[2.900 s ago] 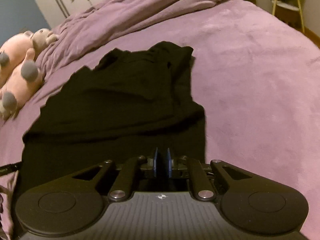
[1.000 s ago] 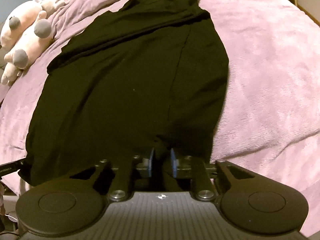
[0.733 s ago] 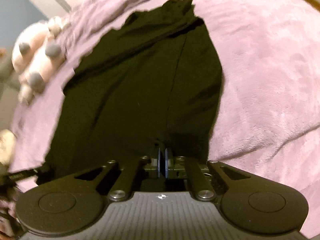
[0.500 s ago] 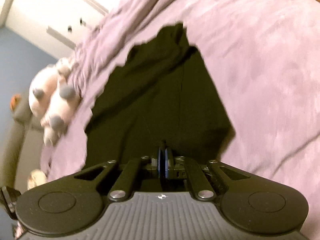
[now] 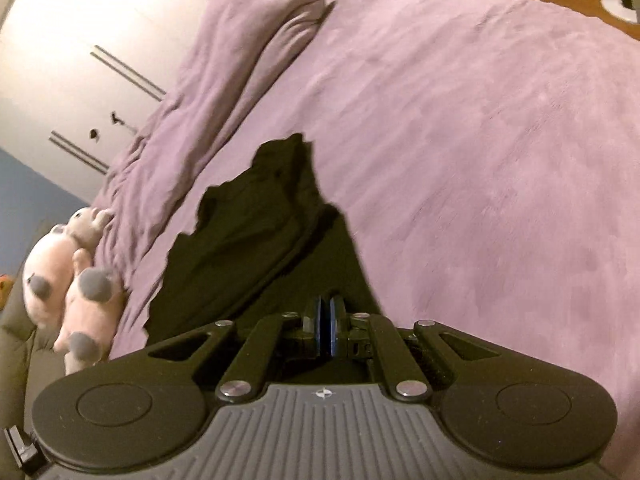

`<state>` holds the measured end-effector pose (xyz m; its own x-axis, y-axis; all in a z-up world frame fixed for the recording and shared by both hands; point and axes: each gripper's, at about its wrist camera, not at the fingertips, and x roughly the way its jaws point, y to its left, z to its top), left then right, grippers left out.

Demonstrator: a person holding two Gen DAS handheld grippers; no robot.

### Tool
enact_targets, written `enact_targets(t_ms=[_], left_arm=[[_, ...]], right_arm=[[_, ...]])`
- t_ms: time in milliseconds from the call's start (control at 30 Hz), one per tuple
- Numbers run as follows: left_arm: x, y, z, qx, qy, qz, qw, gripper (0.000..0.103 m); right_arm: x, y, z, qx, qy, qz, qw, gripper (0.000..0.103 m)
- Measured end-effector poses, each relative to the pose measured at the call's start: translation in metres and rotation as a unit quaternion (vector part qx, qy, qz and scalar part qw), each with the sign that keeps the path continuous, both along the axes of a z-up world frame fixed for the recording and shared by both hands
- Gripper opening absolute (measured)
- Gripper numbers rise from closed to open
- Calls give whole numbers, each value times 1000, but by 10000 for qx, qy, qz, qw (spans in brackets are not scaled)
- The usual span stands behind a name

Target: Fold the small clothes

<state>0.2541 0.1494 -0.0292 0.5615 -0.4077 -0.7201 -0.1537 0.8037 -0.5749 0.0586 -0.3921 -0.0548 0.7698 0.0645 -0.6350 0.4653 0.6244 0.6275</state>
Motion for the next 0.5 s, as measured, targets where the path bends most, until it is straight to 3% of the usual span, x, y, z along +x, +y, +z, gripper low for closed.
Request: enact_targets(t_ms=[100, 200, 300, 433, 500], left_arm=[[6, 2, -6, 76, 128, 38, 9999, 7], [7, 10, -8, 91, 97, 224, 9997, 17], [5, 21, -10, 23, 92, 177, 9998, 18], [-1, 20, -11, 429, -29, -381, 9984, 18], [-5, 15, -12, 598, -113, -745, 9954, 22]], right_arm=[[7, -10, -7, 51, 14, -117, 9999, 4], [6, -17, -10, 32, -1, -261, 9997, 10], [1, -21, -7, -152, -109, -331, 9993, 11], [-1, -19, -5, -466, -29, 139, 9988, 17], [-1, -12, -4, -802, 49, 421, 9959, 24]])
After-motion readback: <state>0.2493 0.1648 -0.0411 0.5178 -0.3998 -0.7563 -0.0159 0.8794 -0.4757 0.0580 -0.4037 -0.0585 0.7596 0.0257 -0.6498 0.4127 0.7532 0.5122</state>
